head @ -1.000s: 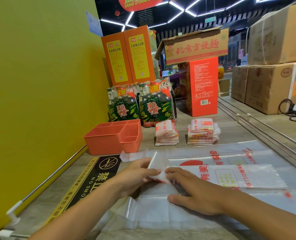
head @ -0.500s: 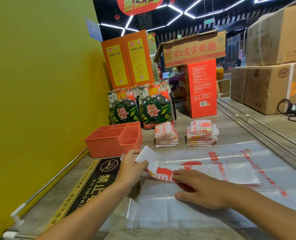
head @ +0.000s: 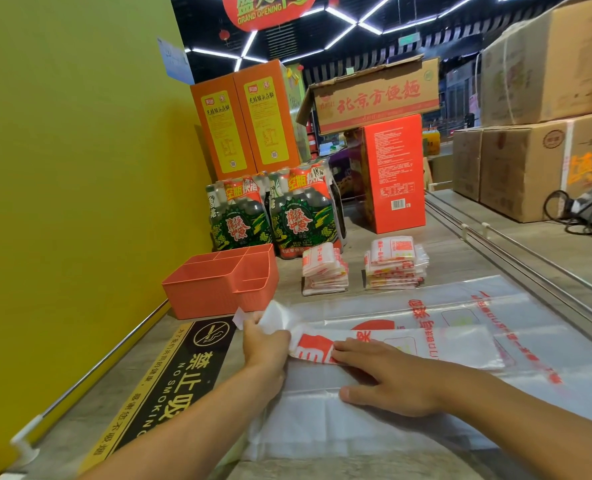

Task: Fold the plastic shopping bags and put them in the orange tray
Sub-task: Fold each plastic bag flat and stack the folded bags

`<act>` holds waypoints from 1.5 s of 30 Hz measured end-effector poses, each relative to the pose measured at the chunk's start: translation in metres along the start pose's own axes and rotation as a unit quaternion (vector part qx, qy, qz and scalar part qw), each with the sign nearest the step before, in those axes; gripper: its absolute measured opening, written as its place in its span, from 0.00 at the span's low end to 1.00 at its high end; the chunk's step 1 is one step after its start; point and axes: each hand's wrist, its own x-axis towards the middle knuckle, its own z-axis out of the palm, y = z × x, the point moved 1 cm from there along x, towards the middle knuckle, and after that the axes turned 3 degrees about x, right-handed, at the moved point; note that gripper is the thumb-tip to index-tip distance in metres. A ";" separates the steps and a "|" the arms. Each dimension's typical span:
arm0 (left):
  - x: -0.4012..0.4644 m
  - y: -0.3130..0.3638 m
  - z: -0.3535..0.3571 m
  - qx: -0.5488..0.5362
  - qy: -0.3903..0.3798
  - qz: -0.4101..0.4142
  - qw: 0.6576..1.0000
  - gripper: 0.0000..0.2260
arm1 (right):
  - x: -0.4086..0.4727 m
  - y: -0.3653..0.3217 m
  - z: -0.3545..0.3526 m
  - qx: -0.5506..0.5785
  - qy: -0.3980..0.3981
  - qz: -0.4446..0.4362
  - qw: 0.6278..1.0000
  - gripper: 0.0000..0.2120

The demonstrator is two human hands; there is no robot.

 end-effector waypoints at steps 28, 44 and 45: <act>-0.017 -0.012 0.009 0.383 -0.221 0.386 0.809 0.26 | 0.003 -0.002 0.001 0.023 0.009 -0.055 0.998 0.33; -0.018 -0.007 0.011 0.422 -0.183 0.368 0.808 0.21 | 0.008 0.002 -0.018 0.160 0.160 -0.004 0.974 0.38; -0.018 -0.007 0.012 0.431 -0.189 0.366 0.803 0.22 | 0.009 0.001 -0.015 0.170 0.150 -0.008 0.974 0.35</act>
